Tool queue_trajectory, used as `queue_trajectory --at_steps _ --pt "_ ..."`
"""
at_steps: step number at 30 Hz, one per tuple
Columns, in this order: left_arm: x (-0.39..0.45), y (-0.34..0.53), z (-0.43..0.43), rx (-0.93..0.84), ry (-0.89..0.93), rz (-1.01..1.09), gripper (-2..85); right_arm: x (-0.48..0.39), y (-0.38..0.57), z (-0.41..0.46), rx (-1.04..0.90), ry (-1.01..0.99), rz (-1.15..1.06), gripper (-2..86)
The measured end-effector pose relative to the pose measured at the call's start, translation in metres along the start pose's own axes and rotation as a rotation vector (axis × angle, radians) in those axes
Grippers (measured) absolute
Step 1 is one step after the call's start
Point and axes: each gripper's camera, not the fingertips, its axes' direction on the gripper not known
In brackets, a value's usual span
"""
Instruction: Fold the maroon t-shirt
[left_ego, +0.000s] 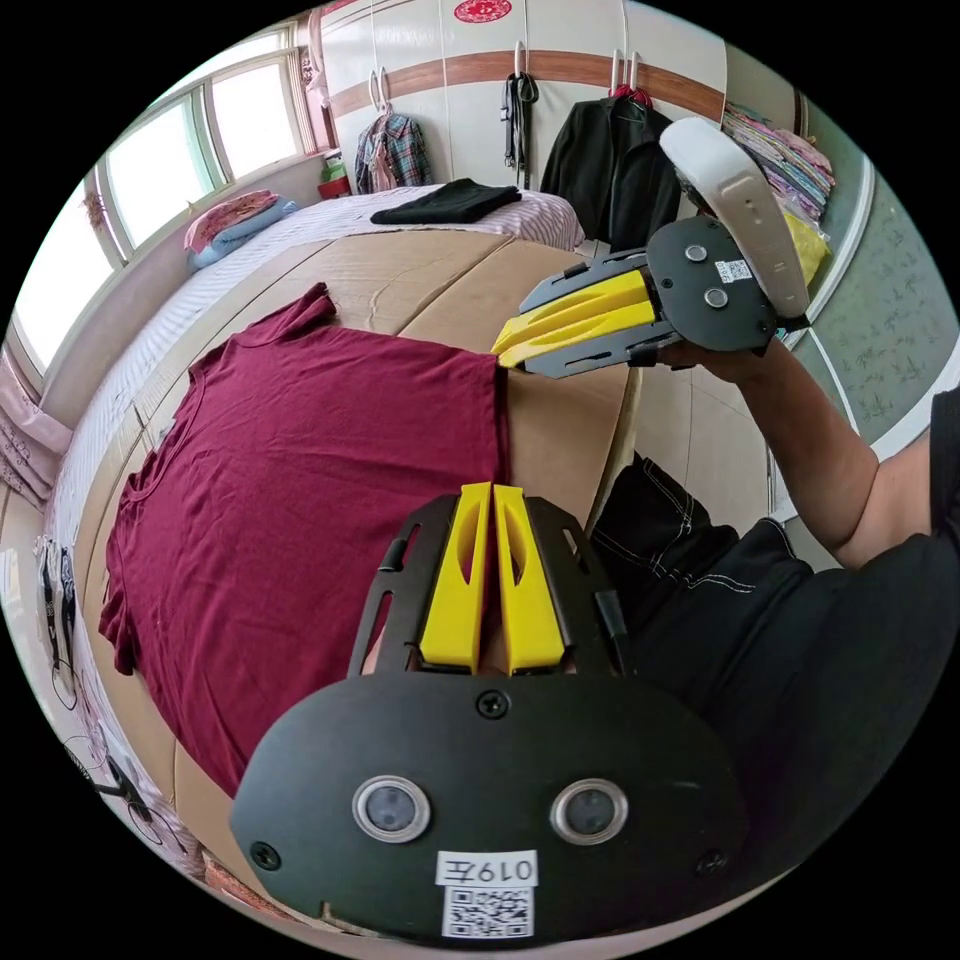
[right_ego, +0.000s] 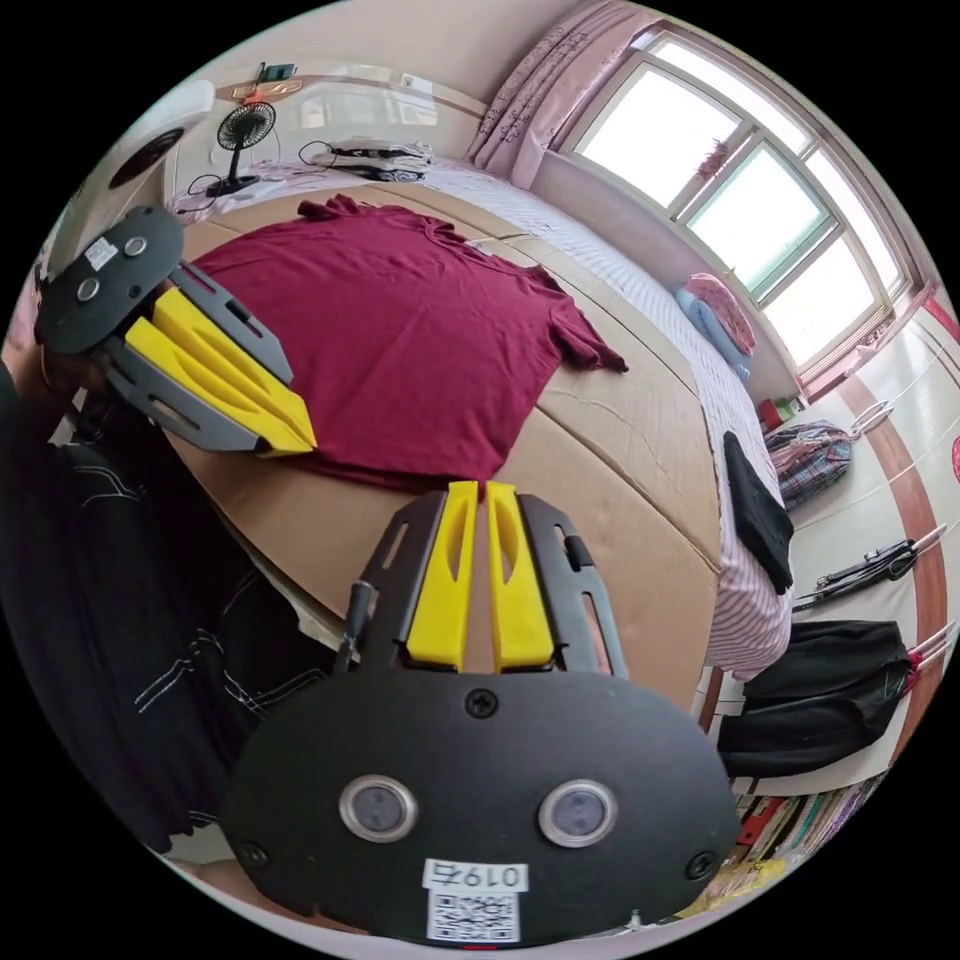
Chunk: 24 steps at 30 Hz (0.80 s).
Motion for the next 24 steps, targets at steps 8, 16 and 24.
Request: queue_trajectory --at_steps 8,16,24 --pt "-0.001 0.006 0.002 -0.025 -0.014 -0.062 1.6 -0.015 0.011 0.005 0.002 -0.017 0.042 -0.6" --pt "-0.004 0.018 -0.002 -0.018 0.064 -0.078 5.4 -0.03 0.025 -0.01 0.007 0.002 0.068 4.4" --pt "-0.013 0.049 -0.033 0.018 0.002 -0.126 6.2 -0.037 0.03 -0.058 0.164 0.017 0.143 2.5"
